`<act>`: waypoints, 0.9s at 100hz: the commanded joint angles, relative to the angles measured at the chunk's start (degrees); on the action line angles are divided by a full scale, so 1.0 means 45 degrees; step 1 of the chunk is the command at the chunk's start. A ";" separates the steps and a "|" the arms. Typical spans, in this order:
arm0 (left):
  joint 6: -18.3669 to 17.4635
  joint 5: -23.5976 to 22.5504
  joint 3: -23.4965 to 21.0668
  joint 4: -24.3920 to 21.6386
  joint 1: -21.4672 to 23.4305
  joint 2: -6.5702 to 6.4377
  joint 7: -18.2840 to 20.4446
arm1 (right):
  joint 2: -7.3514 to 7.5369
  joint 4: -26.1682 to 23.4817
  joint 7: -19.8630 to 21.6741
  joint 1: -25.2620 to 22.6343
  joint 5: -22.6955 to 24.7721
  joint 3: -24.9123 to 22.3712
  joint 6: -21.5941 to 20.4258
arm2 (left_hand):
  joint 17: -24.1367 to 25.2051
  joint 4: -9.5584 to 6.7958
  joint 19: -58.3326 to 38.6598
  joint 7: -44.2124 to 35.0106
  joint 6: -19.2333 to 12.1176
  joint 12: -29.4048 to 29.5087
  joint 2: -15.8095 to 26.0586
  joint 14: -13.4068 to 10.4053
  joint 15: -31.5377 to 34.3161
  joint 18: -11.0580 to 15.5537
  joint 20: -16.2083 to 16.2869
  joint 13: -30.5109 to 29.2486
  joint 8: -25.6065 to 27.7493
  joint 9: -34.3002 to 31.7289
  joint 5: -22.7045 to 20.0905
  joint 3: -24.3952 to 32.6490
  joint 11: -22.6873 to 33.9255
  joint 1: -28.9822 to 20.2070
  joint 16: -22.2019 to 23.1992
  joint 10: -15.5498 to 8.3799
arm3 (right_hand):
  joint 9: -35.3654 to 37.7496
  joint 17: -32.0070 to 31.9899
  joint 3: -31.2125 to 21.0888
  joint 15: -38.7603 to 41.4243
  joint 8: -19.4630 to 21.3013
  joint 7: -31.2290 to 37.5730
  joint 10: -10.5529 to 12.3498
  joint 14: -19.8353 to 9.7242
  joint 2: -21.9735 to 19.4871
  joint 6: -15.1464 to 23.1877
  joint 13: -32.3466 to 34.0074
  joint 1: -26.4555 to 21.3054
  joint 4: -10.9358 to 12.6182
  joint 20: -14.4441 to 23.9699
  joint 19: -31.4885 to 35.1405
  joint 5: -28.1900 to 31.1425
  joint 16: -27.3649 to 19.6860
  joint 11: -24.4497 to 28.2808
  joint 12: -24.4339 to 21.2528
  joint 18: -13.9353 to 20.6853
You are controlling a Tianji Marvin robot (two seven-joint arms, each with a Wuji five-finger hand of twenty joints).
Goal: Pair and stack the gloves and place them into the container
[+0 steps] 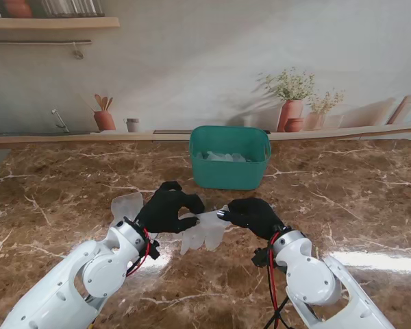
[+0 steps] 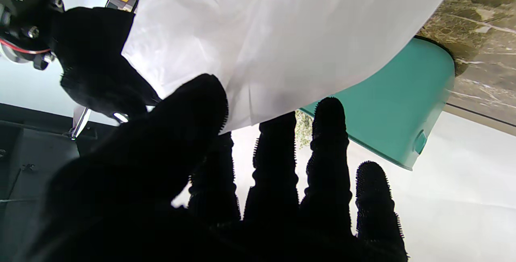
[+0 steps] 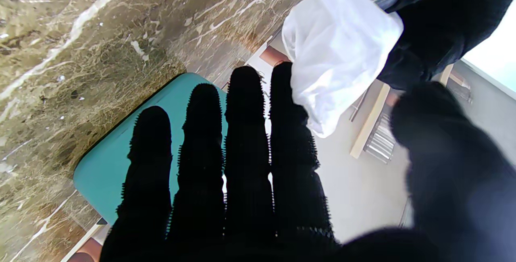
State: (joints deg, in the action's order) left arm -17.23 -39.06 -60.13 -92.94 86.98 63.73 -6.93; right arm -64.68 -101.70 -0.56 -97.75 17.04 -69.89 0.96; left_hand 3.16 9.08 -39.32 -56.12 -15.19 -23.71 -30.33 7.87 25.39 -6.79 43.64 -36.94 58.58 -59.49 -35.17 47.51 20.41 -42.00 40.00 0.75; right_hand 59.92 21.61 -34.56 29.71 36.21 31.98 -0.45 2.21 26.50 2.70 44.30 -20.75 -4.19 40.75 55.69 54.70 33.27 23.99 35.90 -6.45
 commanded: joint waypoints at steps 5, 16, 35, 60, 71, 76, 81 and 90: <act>-0.0060 -0.0057 0.0076 0.0056 0.0089 -0.0006 -0.0095 | -0.0110 -0.0091 -0.0005 -0.0073 -0.0121 0.0136 0.0141 | 0.0159 0.0212 -0.0314 0.0111 -0.0745 -0.0180 -0.0316 0.0095 0.0388 0.0011 -0.0061 -0.0427 0.0241 -0.0734 0.0112 0.0654 -0.0155 0.0342 0.0196 -0.0354 | 0.0522 0.0157 0.1494 0.0368 -0.0772 0.1191 0.0462 -0.0250 0.0204 0.0680 0.0492 -0.2223 0.0242 0.0301 0.0656 0.0384 0.0164 0.0404 0.0309 -0.0001; -0.0074 -0.0126 0.0072 0.0066 0.0104 -0.0014 -0.0117 | -0.0130 -0.0102 -0.0142 -0.0081 -0.0011 0.0175 0.0121 | 0.0146 0.0219 -0.0346 0.0095 -0.0776 -0.0186 -0.0322 0.0073 0.0399 0.0071 -0.0073 -0.0458 0.0244 -0.0753 0.0116 0.0675 -0.0156 0.0368 0.0204 -0.0384 | 0.0794 0.0260 -0.3461 0.0491 -0.3433 0.4706 0.0551 -0.0317 0.1588 0.1298 0.0706 -0.2167 -0.1057 0.0276 0.0873 -0.0745 0.0141 0.0567 0.0354 -0.0024; 0.0083 -0.0192 0.0022 0.0092 0.0176 -0.0015 -0.0163 | -0.0181 -0.0245 -0.0151 -0.0250 -0.0653 0.0014 -0.0024 | 0.0148 0.0232 -0.0383 0.0088 -0.0771 -0.0199 -0.0313 0.0048 0.0417 0.0079 -0.0096 -0.0477 0.0225 -0.0758 0.0135 0.0685 -0.0155 0.0375 0.0219 -0.0383 | 0.1073 0.0352 -0.5860 0.0730 -0.2560 0.5463 0.0708 -0.0363 0.1784 0.1675 0.0870 -0.1604 -0.2267 0.0340 0.1089 -0.0266 0.0218 0.0899 0.1317 -0.0039; 0.0106 -0.0300 0.0129 0.0169 0.0203 0.0004 -0.0354 | -0.0181 -0.0425 -0.0115 -0.0438 -0.0966 -0.0154 -0.0539 | 0.0159 0.0243 -0.0467 0.0268 -0.0660 -0.0230 -0.0027 0.0098 0.0438 0.0035 -0.0158 -0.0439 -0.0287 -0.0578 0.0183 0.0136 0.0064 0.0439 0.0257 -0.0333 | 0.0849 0.0457 -0.5647 0.1034 -0.0907 0.5271 0.0815 -0.0449 0.1631 0.1849 0.0934 -0.1951 -0.2463 0.0452 0.1371 -0.0385 0.0332 0.0798 0.1659 -0.0065; -0.0047 -0.0152 0.0151 0.0143 0.0255 -0.0010 -0.0217 | -0.0204 -0.0299 -0.0459 -0.0399 -0.0591 -0.0091 -0.1128 | 0.0185 0.0300 -0.0042 0.0523 -0.0379 0.0146 0.0159 0.0084 0.0175 -0.0066 -0.0448 -0.0020 -0.2012 0.0246 -0.0164 -0.1692 0.0450 0.0039 0.0189 -0.0213 | 0.0852 0.0438 -0.5992 0.1218 -0.0844 0.5134 0.0802 -0.0509 0.1948 0.1793 0.0938 -0.2348 -0.2473 0.0520 0.1463 -0.0412 0.0428 0.0855 0.1860 -0.0087; -0.0174 -0.0011 0.0100 0.0126 0.0292 -0.0029 -0.0059 | -0.0194 -0.0240 -0.0547 -0.0386 -0.0367 -0.0087 -0.1417 | 0.0232 0.0331 0.0314 0.0795 -0.0175 0.0515 0.0127 0.0038 -0.0096 -0.0156 -0.0536 0.0277 -0.3042 0.0690 -0.0304 -0.2539 0.0438 0.0166 0.0049 -0.0216 | 0.0852 0.0440 -0.6239 0.1313 -0.0705 0.5163 0.0812 -0.0536 0.2113 0.1856 0.0929 -0.2412 -0.2469 0.0527 0.1456 -0.0432 0.0487 0.0932 0.2079 -0.0086; -0.0261 0.0422 -0.0025 0.0062 0.0375 -0.0049 0.0299 | -0.0188 -0.0127 -0.0700 -0.0367 -0.0081 -0.0091 -0.1880 | 0.0264 0.0192 0.0979 0.0989 0.0146 0.0593 0.0120 0.0043 -0.0428 -0.0253 -0.0620 0.0711 -0.3943 0.1242 -0.0112 -0.3716 0.0261 0.0331 -0.0132 -0.0136 | 0.0870 0.0452 -0.6425 0.1471 -0.0377 0.5278 0.0822 -0.0570 0.2228 0.1936 0.0930 -0.2441 -0.2452 0.0535 0.1456 -0.0452 0.0589 0.1078 0.2336 -0.0072; -0.0173 0.1466 -0.0340 -0.0060 0.0593 -0.0031 0.0808 | -0.0187 0.0186 -0.1149 -0.0290 0.0614 -0.0131 -0.3079 | 0.0361 -0.0099 0.1876 0.1759 0.1007 0.0613 0.0649 0.0068 -0.0878 -0.0417 -0.0409 0.1359 -0.4156 0.2170 0.0193 -0.4362 -0.0001 0.1250 -0.0321 0.0042 | 0.0866 0.0465 -0.6867 0.1845 0.0354 0.5209 0.0851 -0.0647 0.2428 0.2146 0.0879 -0.2412 -0.2413 0.0570 0.1458 -0.0394 0.0881 0.1306 0.2810 -0.0061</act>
State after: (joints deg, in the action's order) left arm -18.49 -34.85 -60.62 -92.76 88.32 63.73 -4.24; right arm -65.33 -102.25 -4.80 -99.02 18.25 -70.35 -9.44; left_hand 3.44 8.34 -34.14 -50.61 -13.23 -21.47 -29.94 7.87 23.28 -7.66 41.55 -33.51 40.86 -53.05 -35.49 28.90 21.77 -40.09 39.45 0.58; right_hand 63.42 23.51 -62.30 36.53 35.63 54.90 1.16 2.11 36.24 8.38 47.00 -29.08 -13.41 41.50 60.17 52.60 35.99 28.51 46.75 -7.16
